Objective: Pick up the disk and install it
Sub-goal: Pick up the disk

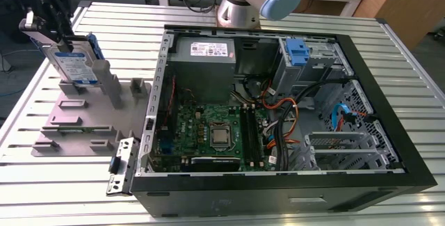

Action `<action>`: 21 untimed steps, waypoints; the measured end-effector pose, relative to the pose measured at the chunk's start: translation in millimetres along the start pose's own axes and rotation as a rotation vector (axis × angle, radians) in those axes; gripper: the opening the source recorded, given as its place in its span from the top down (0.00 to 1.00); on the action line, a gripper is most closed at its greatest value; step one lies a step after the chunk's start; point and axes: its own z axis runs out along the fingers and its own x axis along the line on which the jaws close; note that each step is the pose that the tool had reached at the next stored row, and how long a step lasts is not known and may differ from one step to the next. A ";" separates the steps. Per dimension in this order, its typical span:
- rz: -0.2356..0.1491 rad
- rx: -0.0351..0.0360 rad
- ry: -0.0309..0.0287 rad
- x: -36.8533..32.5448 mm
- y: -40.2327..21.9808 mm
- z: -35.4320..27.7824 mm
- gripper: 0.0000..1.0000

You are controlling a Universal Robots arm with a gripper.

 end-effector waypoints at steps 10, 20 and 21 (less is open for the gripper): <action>0.000 -0.0001 -0.0001 -0.7 0.3 -15.5 0.65; 0.000 0.0000 0.0000 -2.2 0.9 -52.0 0.65; 0.000 -0.0001 0.0000 -2.3 0.9 -53.8 0.65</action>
